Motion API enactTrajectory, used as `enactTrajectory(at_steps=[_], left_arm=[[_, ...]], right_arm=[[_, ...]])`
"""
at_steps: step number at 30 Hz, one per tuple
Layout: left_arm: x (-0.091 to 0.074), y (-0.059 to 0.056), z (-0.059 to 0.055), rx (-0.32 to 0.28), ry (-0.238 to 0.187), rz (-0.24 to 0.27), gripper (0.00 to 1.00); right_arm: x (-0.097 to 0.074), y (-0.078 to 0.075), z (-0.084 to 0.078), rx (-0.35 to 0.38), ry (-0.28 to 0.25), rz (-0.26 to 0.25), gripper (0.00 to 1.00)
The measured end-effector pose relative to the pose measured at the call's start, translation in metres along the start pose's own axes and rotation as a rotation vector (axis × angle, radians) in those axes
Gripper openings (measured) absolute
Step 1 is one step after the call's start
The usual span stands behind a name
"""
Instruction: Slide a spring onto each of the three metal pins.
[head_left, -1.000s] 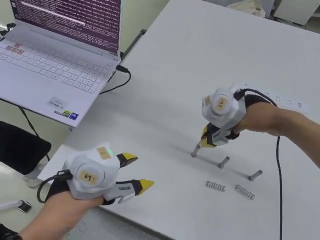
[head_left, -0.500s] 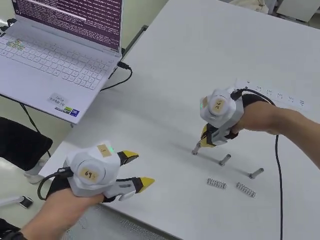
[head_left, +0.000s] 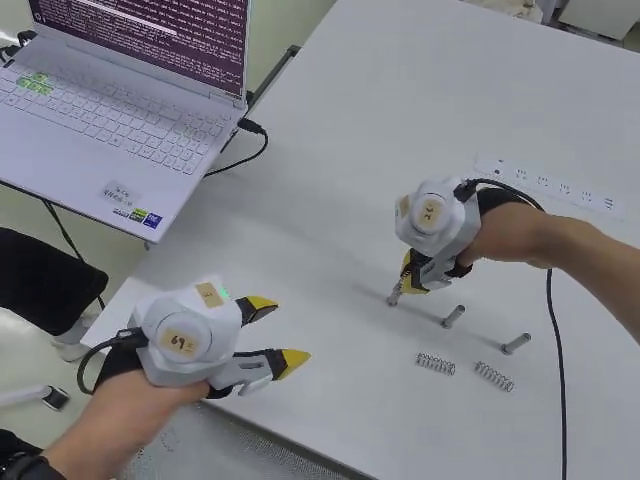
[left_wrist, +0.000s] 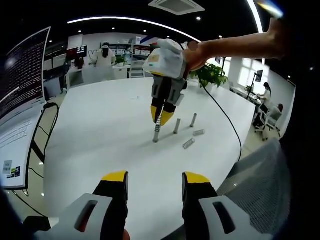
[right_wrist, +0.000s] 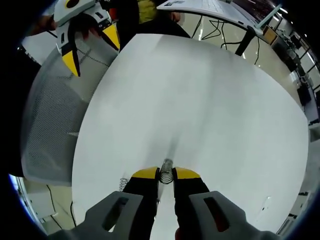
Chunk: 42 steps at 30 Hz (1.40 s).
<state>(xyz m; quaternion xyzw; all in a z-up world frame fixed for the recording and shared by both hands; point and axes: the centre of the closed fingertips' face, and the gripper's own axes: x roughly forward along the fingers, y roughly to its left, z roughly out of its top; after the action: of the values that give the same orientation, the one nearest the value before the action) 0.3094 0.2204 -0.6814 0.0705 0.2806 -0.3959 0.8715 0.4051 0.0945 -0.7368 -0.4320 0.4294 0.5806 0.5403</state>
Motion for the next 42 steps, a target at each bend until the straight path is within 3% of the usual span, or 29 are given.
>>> enactTrajectory(at_steps=[29,42], left_arm=[[0.000,0.001,0.007,-0.006,-0.015,-0.001,0.41],[0.000,-0.002,0.008,-0.002,-0.015,-0.005,0.40]], right_arm=[[0.025,-0.001,-0.004,-0.003,0.034,0.001,0.10],[0.012,0.000,-0.002,-0.016,0.029,-0.022,0.17]])
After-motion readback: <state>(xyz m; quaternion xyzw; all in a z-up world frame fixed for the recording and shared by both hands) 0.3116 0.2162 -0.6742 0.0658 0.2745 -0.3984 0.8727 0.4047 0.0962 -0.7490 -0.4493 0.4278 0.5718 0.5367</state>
